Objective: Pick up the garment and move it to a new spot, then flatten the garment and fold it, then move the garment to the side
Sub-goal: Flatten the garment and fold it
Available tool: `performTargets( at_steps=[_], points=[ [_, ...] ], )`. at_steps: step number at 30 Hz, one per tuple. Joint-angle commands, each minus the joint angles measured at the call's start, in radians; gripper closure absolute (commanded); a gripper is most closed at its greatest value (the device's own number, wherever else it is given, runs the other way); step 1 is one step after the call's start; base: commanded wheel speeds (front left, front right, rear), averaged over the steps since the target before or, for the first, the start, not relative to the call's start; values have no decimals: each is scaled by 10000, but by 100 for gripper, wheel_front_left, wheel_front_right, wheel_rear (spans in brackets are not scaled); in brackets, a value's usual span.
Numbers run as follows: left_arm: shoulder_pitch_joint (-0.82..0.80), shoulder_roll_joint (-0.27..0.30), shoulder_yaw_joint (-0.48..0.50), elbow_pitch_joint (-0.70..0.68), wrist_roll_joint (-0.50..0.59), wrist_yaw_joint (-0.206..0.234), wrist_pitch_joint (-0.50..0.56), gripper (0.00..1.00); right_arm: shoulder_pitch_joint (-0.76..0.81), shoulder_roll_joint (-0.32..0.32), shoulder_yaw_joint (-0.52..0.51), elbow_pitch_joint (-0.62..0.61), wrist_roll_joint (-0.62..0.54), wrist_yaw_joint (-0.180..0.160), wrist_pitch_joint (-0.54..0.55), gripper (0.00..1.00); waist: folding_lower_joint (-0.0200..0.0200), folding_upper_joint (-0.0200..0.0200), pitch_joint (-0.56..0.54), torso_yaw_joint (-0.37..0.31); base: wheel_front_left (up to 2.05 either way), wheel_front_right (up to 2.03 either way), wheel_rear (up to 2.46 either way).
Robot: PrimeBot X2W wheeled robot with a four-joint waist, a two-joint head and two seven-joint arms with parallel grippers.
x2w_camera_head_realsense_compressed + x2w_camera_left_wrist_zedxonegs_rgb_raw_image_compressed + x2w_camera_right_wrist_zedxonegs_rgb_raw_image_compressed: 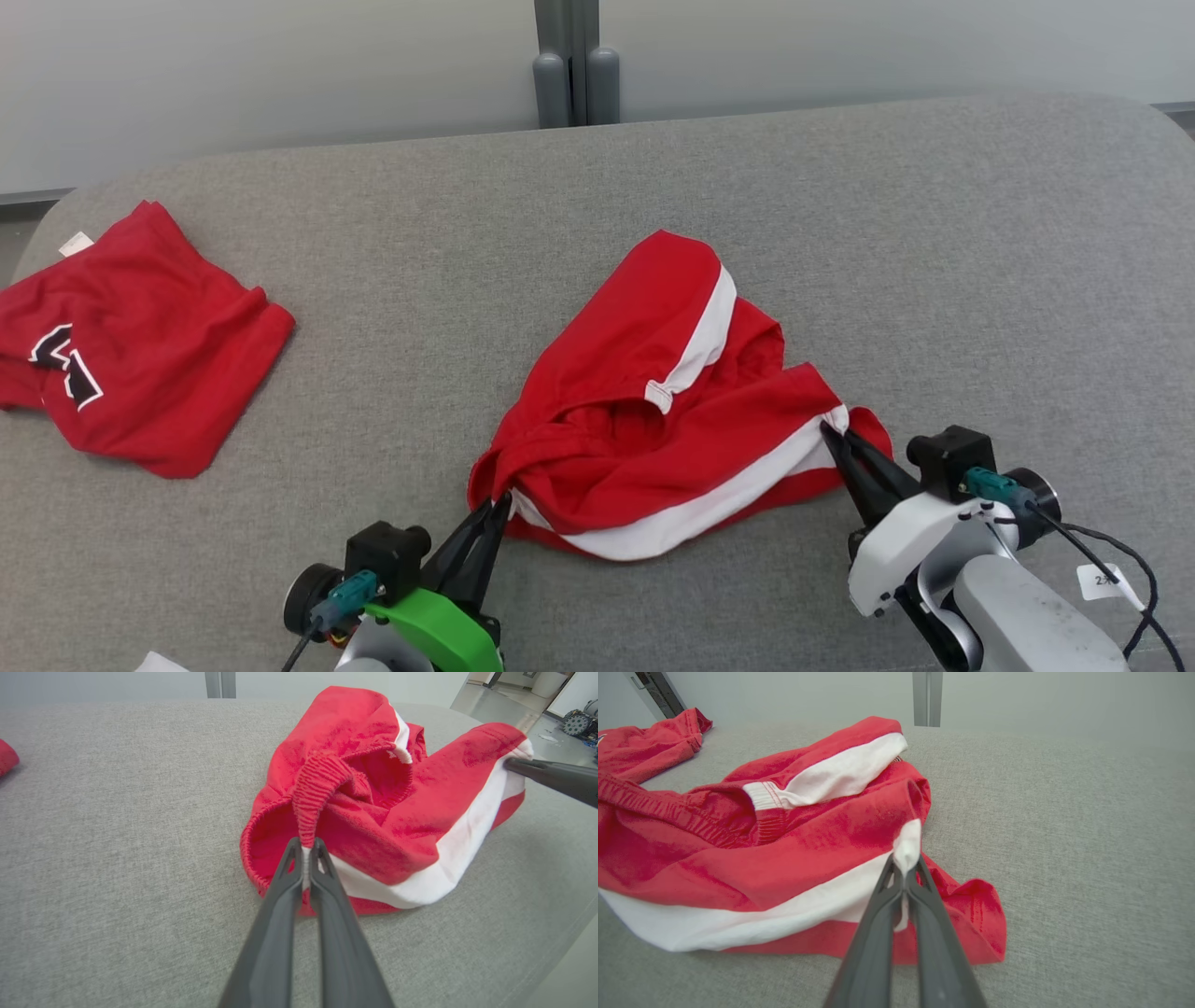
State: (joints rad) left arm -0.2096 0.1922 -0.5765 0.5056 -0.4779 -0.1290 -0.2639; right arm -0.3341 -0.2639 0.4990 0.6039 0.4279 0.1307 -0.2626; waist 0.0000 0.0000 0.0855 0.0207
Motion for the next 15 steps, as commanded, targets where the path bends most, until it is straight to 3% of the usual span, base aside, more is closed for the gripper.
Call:
performTargets(
  at_steps=[1,8,11,15],
  points=[
    [98,61,30,-340,-257,-25,-5,100,161,-146,-97,-333,-5,1,-33,100,0,0,-11,8,0,0,0],
    [-417,521,154,-1994,-1501,-25,102,100,-113,-440,-374,-1773,263,1,-33,100,0,0,25,-69,0,0,0],
    [-970,719,394,-2776,-2584,-25,588,100,-631,-584,-309,-2144,635,1,-33,100,0,0,151,-106,0,0,0],
    [-2054,1045,508,-3292,-3194,-25,1446,100,-1658,-828,-130,-2230,1063,1,146,100,0,0,467,-148,0,0,0]
  ],
)
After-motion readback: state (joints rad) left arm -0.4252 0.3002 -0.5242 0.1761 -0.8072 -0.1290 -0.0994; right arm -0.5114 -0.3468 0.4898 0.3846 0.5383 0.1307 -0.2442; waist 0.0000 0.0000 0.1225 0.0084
